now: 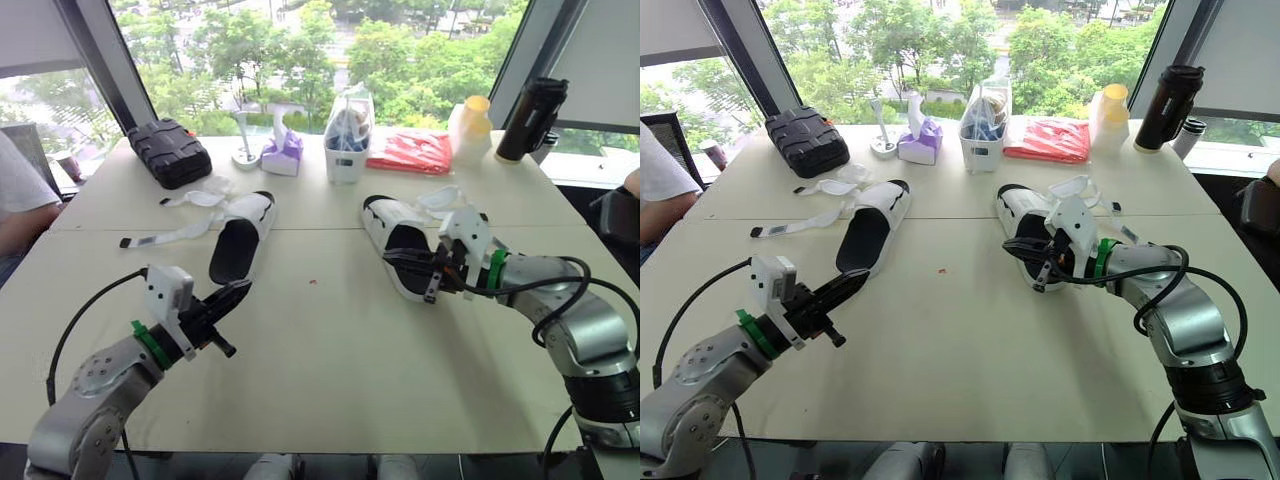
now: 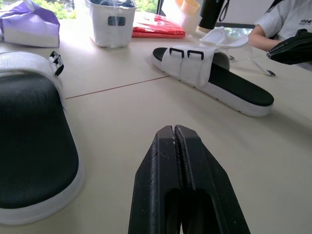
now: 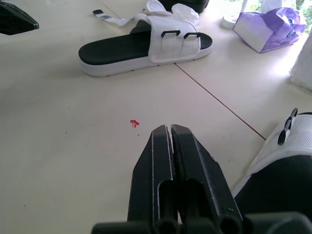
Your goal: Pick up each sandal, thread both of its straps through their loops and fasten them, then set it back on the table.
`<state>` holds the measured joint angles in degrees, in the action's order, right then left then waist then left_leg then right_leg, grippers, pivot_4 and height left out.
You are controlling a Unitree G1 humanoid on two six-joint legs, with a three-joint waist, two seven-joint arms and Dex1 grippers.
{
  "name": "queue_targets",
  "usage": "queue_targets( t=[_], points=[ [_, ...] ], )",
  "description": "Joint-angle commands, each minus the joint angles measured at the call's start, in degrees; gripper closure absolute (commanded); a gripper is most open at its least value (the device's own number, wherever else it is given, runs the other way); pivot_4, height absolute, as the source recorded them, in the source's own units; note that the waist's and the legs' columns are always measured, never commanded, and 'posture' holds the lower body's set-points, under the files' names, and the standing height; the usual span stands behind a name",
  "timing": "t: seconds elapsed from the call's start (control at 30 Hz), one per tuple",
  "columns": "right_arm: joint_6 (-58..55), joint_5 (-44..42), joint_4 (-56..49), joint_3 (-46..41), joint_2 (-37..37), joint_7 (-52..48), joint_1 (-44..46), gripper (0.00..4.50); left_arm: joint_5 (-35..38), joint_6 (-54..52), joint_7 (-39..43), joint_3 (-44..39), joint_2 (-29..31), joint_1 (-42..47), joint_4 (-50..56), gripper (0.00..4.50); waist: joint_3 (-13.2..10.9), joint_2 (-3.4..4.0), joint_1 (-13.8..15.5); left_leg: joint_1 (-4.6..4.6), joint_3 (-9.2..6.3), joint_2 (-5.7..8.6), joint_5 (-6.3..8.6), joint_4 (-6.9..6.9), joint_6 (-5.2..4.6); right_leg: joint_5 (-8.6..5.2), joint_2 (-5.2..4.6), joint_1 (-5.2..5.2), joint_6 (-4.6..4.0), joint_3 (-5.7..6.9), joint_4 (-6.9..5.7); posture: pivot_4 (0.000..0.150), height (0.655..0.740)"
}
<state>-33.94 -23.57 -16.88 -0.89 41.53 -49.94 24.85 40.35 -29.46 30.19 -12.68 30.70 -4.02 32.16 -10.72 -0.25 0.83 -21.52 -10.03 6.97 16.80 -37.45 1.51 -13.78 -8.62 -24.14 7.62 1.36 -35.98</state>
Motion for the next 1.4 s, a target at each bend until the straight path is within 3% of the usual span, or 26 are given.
queue_targets(
  t=[0.03, 0.2, 1.03, 1.13, 1.37, 1.4],
  points=[
    [1.4, -0.2, -1.1, -0.3, -0.3, -0.1, 0.9, 4.45, -0.2, -0.5, 0.2, -0.1, 1.1, 0.4, 2.0, 4.50, 0.0, 0.00, 0.0, 0.00, 0.03, -0.01, 0.00, 0.03, 0.00, 0.00, 0.00, -0.04, 0.00, -0.03, 0.00, 0.150, 0.7400],
    [1.8, 0.2, -1.3, 0.2, -0.5, 0.2, 0.3, 4.45, 4.0, -2.7, -0.2, -1.5, 0.8, 0.3, 2.8, 4.50, 0.0, -0.01, 0.0, 0.00, 0.20, -0.04, -0.01, 0.19, 0.01, 0.00, 0.01, -0.20, 0.00, -0.20, 0.00, 0.150, 0.7400],
    [1.6, 0.7, -2.4, 0.2, -2.0, 4.1, -0.5, 4.45, 5.2, -3.4, -0.5, -1.4, 2.3, 1.5, 2.0, 4.50, 0.0, -0.03, 0.0, 0.03, 0.34, -0.04, 0.00, 0.21, -0.01, 0.01, 0.04, -0.24, 0.00, -0.43, 0.03, 0.150, 0.7400],
    [3.2, 2.0, -1.9, 0.3, -2.4, 5.1, 0.2, 3.55, 5.1, -3.3, -0.3, -1.2, 2.3, 1.8, 1.7, 4.50, 0.0, -0.03, 0.0, 0.04, 0.35, -0.04, 0.00, 0.21, -0.01, 0.01, 0.05, -0.24, 0.00, -0.44, 0.02, 0.150, 0.7400],
    [13.4, 15.6, 3.9, 4.5, -2.1, 11.2, 3.0, 0.02, 4.4, -3.2, 0.0, -0.6, 2.4, 2.5, 1.2, 4.50, 0.0, -0.04, -0.1, 0.05, 0.40, -0.03, -0.02, 0.21, 0.03, 0.01, 0.04, -0.25, 0.01, -0.47, 0.01, 0.150, 0.7400],
    [16.1, 20.0, 5.9, 6.3, -1.4, 13.0, 4.1, 0.02, 4.4, -3.4, 0.0, -0.5, 2.3, 2.5, 1.2, 4.50, 0.0, -0.04, -0.1, 0.05, 0.45, -0.03, -0.04, 0.21, 0.06, 0.01, 0.04, -0.28, 0.01, -0.52, 0.01, 0.150, 0.7400]
  ],
)
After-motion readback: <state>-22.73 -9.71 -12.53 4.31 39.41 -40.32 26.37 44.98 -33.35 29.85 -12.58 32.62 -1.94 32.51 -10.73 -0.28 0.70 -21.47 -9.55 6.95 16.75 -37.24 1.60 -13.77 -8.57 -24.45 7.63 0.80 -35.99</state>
